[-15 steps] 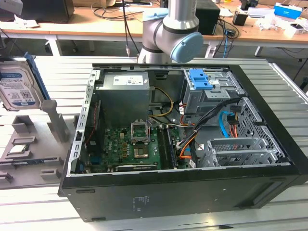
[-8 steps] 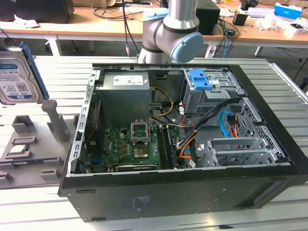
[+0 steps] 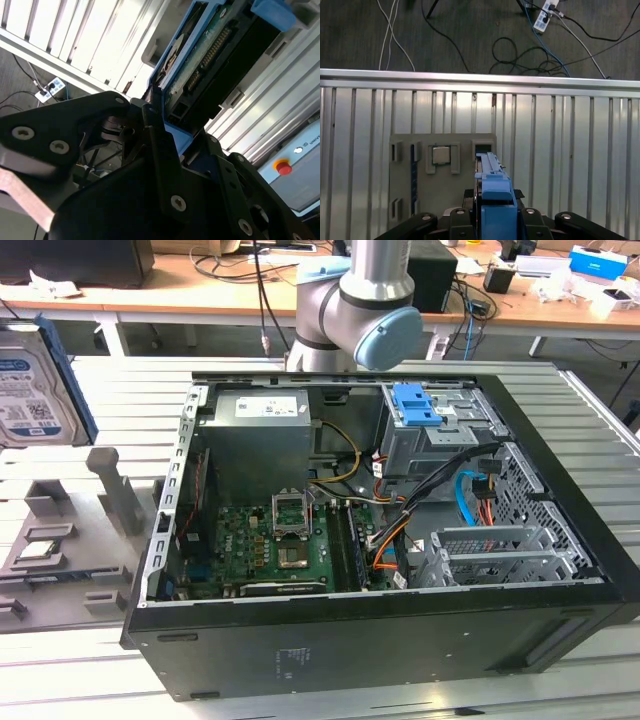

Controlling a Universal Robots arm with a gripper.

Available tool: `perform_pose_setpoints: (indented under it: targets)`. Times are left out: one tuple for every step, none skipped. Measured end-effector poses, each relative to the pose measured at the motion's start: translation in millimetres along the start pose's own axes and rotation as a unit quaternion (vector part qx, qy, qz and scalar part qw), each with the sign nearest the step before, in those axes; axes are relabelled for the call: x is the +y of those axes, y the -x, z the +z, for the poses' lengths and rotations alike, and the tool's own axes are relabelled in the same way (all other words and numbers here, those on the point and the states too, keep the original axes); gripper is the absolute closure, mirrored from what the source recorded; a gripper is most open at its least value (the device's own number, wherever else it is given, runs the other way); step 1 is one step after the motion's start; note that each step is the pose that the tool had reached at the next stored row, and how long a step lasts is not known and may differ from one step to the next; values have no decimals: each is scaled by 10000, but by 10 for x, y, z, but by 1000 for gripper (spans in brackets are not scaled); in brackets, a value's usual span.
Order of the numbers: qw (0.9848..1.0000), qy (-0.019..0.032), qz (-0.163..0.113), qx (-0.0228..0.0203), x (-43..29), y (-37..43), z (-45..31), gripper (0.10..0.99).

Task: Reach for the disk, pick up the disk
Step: 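Pick up the disk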

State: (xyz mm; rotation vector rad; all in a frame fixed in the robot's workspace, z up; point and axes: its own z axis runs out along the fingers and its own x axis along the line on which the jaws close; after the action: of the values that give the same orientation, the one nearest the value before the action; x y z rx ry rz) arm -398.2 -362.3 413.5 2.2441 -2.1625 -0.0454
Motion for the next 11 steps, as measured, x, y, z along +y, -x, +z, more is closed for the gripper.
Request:
perform_pose_setpoints:
  targets:
    - [10000, 0, 0, 0, 1, 0, -18, 718]
    - [10000, 0, 0, 0, 1, 0, -31, 718]
    - [10000, 0, 0, 0, 2, 0, -57, 718]
    - [10000, 0, 0, 0, 3, 0, -85, 718]
    - [10000, 0, 0, 0, 3, 0, -101, 718]
    - [10000, 0, 0, 0, 4, 0, -118, 718]
    - [10000, 0, 0, 0, 5, 0, -133, 718]
    - [10000, 0, 0, 0, 5, 0, -159, 718]
    - [10000, 0, 0, 0, 6, 0, -187, 718]
    - [10000, 0, 0, 0, 7, 1, -216, 718]
    - [10000, 0, 0, 0, 9, 1, -261, 718]
